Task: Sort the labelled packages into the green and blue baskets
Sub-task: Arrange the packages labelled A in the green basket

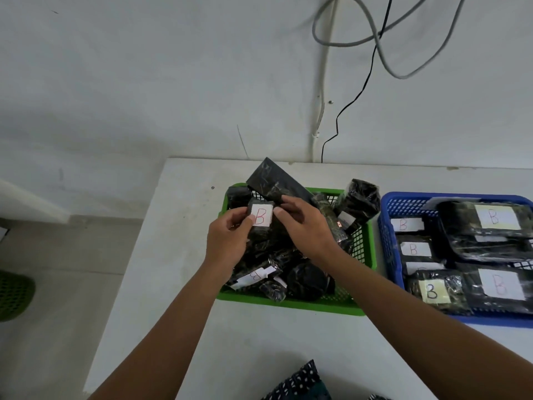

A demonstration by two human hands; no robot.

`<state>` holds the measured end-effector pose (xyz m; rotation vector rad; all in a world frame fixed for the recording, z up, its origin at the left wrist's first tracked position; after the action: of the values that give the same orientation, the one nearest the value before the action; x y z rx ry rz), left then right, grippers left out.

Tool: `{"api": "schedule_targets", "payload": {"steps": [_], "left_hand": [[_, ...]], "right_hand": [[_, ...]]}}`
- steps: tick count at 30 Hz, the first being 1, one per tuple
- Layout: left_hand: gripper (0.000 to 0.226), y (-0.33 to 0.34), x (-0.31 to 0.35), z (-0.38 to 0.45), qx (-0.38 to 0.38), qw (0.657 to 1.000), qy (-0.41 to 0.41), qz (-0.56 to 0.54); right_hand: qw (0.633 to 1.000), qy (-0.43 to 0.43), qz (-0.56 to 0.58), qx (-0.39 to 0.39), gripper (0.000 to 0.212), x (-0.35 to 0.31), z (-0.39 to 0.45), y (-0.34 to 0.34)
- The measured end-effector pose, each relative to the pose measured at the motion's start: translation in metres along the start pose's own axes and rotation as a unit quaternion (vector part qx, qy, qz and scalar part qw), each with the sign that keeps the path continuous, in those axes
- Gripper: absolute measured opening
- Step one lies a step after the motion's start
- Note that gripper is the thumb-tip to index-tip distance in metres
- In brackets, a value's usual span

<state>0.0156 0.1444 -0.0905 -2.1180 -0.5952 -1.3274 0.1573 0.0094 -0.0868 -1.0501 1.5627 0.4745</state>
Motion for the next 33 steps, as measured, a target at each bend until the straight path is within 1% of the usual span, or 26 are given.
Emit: {"api": "schedule_targets", "payload": {"steps": [2, 5, 7, 8, 10, 13, 17, 19, 22, 24, 28, 29, 33], "left_hand": [[0.017, 0.007, 0.0, -0.011, -0.003, 0.999, 0.006, -0.04], [0.017, 0.023, 0.009, -0.024, -0.004, 0.998, 0.038, -0.044], [0.02, 0.037, 0.017, -0.031, -0.016, 0.997, 0.058, -0.04], [0.022, 0.046, 0.021, -0.034, -0.026, 0.997, 0.065, -0.026], [0.026, 0.066, 0.031, -0.039, -0.04, 0.995, 0.087, 0.041], [0.027, 0.104, 0.047, -0.053, -0.058, 0.981, 0.134, 0.13], [0.027, 0.167, 0.062, -0.078, -0.083, 0.948, 0.213, 0.222], [0.031, 0.203, 0.06, -0.088, -0.108, 0.934, 0.226, 0.255], [0.04, 0.254, 0.047, -0.097, -0.142, 0.923, 0.203, 0.293], [0.046, 0.279, 0.04, -0.1, -0.15, 0.922, 0.182, 0.306], [0.052, 0.311, 0.03, -0.099, -0.145, 0.914, 0.14, 0.353], [0.054, 0.316, 0.028, -0.096, -0.142, 0.918, 0.123, 0.351], [0.059, 0.322, 0.018, -0.081, -0.115, 0.95, 0.039, 0.286]], "right_hand": [[0.999, 0.015, 0.035, -0.016, 0.044, 0.001, -0.002, -0.001], [0.996, 0.021, 0.078, -0.029, 0.035, 0.0, -0.009, -0.009], [0.992, 0.029, 0.118, -0.026, 0.033, 0.004, -0.017, -0.023], [0.992, 0.03, 0.119, -0.019, 0.033, 0.007, -0.024, -0.034], [0.995, 0.023, 0.097, 0.006, 0.034, 0.014, -0.041, -0.06], [0.996, 0.022, 0.076, 0.045, 0.032, 0.03, -0.073, -0.103], [0.991, 0.041, 0.102, 0.08, 0.028, 0.063, -0.123, -0.161], [0.989, 0.053, 0.099, 0.095, 0.027, 0.08, -0.148, -0.191], [0.985, 0.079, 0.095, 0.123, 0.031, 0.108, -0.18, -0.234], [0.981, 0.099, 0.085, 0.14, 0.032, 0.125, -0.193, -0.259], [0.985, 0.107, 0.045, 0.128, 0.036, 0.143, -0.195, -0.287], [0.987, 0.102, 0.034, 0.119, 0.038, 0.143, -0.19, -0.29], [0.992, 0.078, -0.043, 0.09, 0.043, 0.135, -0.163, -0.293]]}}
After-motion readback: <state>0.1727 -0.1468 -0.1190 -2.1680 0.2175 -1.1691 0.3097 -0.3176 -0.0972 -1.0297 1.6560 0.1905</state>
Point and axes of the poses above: each hand's wrist, its own z-axis towards the middle knuckle, its own y-axis out of the palm, x = y × z, the point moved 9 cm from there along z, towards the middle knuckle, and after that the axes turned 11 degrees about -x, right-handed, at the moved point
